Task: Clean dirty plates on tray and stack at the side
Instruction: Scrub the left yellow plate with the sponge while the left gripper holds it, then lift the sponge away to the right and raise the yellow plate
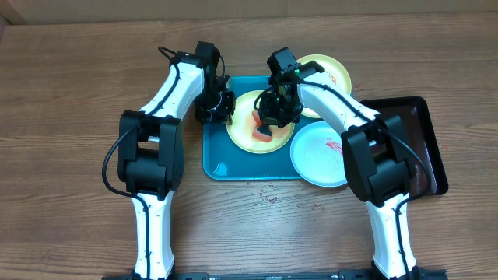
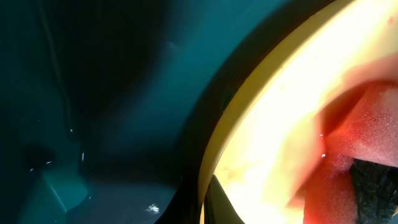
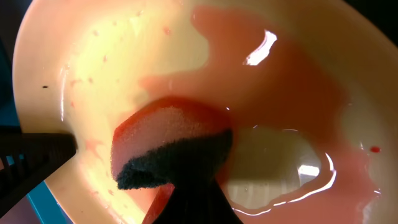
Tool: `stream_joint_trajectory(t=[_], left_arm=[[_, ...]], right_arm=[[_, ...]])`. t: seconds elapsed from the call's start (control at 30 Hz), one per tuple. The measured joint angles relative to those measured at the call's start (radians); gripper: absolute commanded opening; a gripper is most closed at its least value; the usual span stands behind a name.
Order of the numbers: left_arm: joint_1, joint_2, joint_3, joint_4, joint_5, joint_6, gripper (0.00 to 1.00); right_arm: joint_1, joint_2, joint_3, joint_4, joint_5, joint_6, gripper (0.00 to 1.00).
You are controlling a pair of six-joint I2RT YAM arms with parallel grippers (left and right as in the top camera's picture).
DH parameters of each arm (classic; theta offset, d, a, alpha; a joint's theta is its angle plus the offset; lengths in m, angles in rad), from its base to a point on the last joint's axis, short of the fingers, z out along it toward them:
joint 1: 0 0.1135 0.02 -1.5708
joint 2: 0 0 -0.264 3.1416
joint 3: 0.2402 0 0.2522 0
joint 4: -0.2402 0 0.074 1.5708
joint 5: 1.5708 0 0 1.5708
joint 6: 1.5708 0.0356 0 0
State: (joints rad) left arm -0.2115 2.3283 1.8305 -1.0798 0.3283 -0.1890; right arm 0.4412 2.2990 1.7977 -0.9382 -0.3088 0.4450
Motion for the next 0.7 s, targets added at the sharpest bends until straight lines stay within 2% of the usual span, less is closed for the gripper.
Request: stream_joint_trajectory(t=[0.23, 0.37, 0.7], left_arm=[[0.009, 0.000, 0.023, -0.036, -0.006, -0.004, 0.04], [0.011, -0.002, 0.050, -0.064, -0.064, -0.003, 0.04], [0.009, -0.178, 0.073, -0.091, -0.249, 0.009, 0.04]], right_arm=[[-0.003, -0.010, 0.025, -0.073, 0.012, -0.006, 0.04], [-0.024, -0.058, 0.058, -0.156, 0.028, -0.016, 0.04], [-0.152, -0.418, 0.165, -0.259, 0.042, -0.027, 0.04]])
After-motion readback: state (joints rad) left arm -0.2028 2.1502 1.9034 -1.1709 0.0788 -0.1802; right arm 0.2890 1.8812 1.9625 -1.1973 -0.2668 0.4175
